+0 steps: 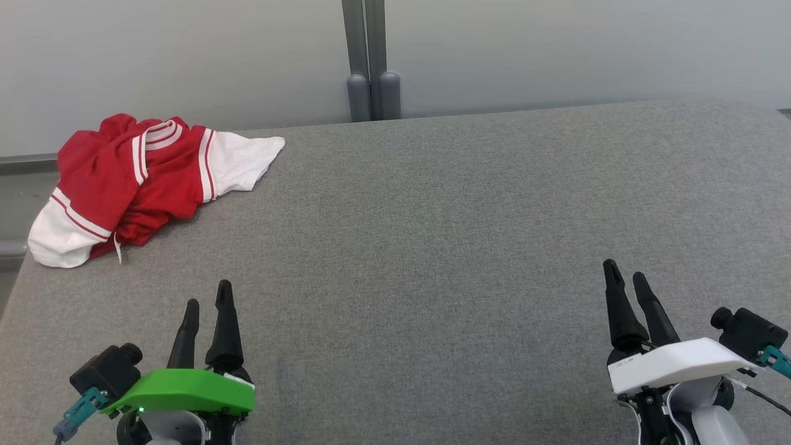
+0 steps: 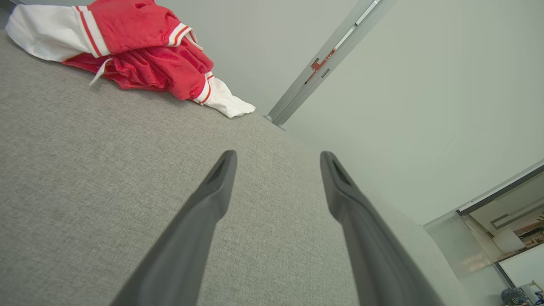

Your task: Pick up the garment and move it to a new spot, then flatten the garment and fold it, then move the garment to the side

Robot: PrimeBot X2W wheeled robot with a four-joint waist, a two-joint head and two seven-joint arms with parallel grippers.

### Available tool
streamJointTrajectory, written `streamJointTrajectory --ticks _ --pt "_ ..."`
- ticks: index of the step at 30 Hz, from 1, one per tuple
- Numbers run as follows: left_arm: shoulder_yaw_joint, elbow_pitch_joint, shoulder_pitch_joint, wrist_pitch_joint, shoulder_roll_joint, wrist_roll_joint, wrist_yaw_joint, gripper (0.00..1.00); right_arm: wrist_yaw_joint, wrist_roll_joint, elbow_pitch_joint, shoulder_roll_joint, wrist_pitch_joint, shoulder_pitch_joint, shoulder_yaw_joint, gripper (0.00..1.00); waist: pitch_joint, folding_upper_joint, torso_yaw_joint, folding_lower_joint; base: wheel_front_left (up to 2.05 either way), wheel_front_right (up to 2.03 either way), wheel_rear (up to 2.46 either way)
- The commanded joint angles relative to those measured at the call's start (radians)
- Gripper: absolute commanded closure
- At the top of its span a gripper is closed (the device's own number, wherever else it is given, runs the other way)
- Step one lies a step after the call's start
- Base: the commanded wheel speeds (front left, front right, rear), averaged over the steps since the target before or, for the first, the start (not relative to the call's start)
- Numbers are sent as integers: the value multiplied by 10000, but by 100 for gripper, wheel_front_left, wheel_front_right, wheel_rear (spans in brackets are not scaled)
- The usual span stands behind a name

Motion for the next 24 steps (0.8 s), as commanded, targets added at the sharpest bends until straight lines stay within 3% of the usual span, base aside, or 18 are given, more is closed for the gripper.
streamJointTrajectory --ticks 1,24 --pt "-38 -66 26 -99 78 399 44 0 5 -356 -113 -59 -131 0 63 0 -7 0 -4 -1 0 0 0" --pt "-215 117 263 -709 102 3135 225 0 6 -3183 159 -78 -737 112 367 0 -65 0 -34 -1 0 0 0"
